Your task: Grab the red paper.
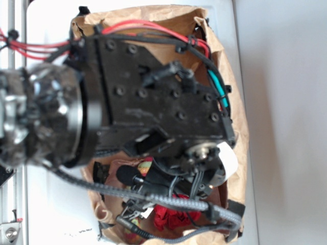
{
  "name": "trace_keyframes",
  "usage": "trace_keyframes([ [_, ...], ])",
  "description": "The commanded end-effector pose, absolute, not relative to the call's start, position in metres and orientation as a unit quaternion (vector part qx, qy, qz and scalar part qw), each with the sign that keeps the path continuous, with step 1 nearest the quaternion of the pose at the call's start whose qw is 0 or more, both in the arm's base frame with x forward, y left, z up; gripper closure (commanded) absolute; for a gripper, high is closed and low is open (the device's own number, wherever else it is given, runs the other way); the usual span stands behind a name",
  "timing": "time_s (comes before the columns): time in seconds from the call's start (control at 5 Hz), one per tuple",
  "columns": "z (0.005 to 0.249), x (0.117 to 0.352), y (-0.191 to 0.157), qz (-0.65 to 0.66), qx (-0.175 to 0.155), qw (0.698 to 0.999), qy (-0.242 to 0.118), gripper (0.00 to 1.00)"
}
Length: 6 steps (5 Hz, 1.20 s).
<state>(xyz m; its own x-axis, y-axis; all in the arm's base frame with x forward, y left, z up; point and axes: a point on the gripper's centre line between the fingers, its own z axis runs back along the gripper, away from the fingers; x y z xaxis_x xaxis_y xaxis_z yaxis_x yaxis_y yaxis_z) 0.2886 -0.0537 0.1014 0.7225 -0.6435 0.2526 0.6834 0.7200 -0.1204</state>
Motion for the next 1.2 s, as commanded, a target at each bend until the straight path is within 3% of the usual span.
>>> trace_keyframes([
  [0.0,0.128,0.294,-0.068,-0.381,-0.088,0.911,-0.133,0.0],
  [0.2,0.128,0.294,-0.068,-0.381,-0.088,0.911,-0.133,0.0],
  [0.4,0.114,0.3,-0.084,-0.398,-0.108,0.901,-0.136,0.0],
  [1.0,0.101,0.309,-0.106,-0.336,-0.141,0.92,-0.146,0.0],
])
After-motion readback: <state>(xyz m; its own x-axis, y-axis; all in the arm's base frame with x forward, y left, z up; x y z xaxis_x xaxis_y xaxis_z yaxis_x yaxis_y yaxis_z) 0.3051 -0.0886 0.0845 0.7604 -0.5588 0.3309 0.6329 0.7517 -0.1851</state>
